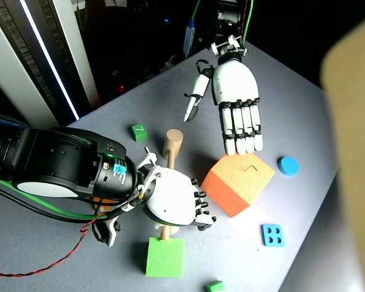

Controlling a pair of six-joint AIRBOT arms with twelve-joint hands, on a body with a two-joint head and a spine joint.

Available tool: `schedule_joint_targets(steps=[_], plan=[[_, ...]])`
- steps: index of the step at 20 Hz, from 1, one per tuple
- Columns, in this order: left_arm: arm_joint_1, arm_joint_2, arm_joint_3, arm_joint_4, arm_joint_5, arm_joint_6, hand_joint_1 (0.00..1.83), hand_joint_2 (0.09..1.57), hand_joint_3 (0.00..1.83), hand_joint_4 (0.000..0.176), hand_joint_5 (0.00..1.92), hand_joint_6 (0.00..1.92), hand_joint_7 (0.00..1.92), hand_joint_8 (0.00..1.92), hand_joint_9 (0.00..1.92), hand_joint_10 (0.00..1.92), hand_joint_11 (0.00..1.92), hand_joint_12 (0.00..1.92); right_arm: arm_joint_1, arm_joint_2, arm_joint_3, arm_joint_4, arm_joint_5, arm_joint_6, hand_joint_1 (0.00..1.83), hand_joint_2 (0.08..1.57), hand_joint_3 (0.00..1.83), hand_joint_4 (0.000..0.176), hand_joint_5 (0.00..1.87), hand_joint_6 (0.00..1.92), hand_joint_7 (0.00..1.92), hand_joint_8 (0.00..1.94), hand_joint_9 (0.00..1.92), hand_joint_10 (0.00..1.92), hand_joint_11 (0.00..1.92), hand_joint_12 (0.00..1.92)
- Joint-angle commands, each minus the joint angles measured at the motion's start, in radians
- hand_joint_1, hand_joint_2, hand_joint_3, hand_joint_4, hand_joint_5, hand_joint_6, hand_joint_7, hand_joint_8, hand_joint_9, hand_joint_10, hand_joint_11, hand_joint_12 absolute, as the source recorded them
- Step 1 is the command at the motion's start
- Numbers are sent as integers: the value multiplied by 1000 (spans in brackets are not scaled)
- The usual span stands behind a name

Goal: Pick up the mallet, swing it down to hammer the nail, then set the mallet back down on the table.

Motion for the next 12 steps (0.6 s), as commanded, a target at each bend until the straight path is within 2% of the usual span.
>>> schedule_joint_targets(steps=[1, 4, 7, 8, 9, 10, 11, 12], plan=[[-12, -3, 7, 1, -116, 0, 0, 1168, 0, 0, 0, 0, 0, 0, 0, 0, 0, 0, -9, 5, 1, -7, 23, -9, 1119, 1105, 3, 0, 610, 16, 583, 13, 495, 16, 0, 1019], [-12, -12, 15, -2, -116, 2, 0, 1168, 0, 0, 0, 0, 0, 0, 0, 0, 0, 0, -9, 7, 0, -7, 23, -11, 1048, 1118, 0, 0, 723, 18, 702, 9, 597, 21, 66, 1024], [-15, -25, 25, -4, -116, 2, 0, 1168, 0, 0, 0, 0, 0, 0, 0, 0, 0, 0, -13, 10, -5, -7, 26, -15, 1051, 1113, 0, 0, 730, 13, 718, 8, 616, 22, 86, 1024], [-15, -28, 27, -4, -116, 2, 0, 1167, 0, 0, 0, 0, 0, 0, 0, 0, 0, 0, -13, 11, -7, -7, 26, -15, 1051, 1068, 0, 0, 791, 21, 782, 20, 705, 44, 229, 1003], [-15, -30, 29, -4, -116, 2, 0, 1167, 0, 0, 0, 0, 0, 0, 0, 0, 0, 0, -15, 13, -9, -7, 26, -15, 1051, 1068, 0, 0, 791, 21, 782, 20, 705, 44, 229, 1003], [-15, -33, 30, -4, -116, 3, 0, 1162, 0, 0, 0, 0, 0, 0, 0, 0, 0, 0, -16, 13, -10, -7, 26, -18, 940, 1072, 6, 0, 909, 44, 918, 65, 835, 103, 360, 1006], [-14, -36, 32, -4, -116, 3, 0, 1162, 0, 0, 0, 0, 0, 0, 0, 0, 0, 0, -20, 15, -12, -7, 28, -21, 957, 1047, 17, 0, 899, 112, 898, 166, 810, 260, 401, 1037], [-13, -38, 32, -4, -115, 3, 0, 1165, 0, 0, 0, 0, 0, 0, 0, 0, 0, 0, -21, 16, -13, -7, 29, -22, 1012, 1026, 31, 0, 746, 484, 694, 764, 695, 687, 438, 1102]])
